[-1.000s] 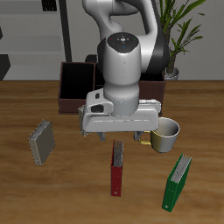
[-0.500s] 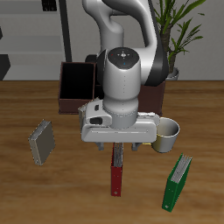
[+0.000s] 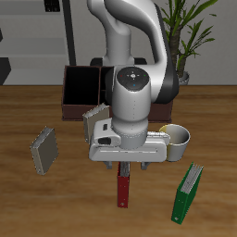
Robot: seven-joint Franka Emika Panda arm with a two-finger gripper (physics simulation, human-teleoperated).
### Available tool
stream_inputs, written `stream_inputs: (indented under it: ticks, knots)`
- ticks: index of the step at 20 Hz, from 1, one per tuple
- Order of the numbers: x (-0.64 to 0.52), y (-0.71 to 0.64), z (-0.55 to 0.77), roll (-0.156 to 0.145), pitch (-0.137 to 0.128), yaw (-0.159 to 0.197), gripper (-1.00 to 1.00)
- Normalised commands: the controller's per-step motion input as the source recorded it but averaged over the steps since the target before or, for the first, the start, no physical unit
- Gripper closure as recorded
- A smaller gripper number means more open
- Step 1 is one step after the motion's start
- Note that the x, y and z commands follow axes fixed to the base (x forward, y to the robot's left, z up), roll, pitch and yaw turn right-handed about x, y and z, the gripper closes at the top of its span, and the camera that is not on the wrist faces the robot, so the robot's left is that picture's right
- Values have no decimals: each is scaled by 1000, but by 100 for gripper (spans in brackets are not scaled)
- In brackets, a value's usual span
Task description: Place the red book into the back desk caddy's right compartment
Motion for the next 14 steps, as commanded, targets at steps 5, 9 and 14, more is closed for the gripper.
stream_inputs:
  ticks: [5, 9, 14]
  knots:
    - [-45, -117, -239, -11, 1, -12, -100]
    - [-34, -181, -288, -29, 22, 1, -100]
    - [-5, -18, -281, 11, 40, 8, -100]
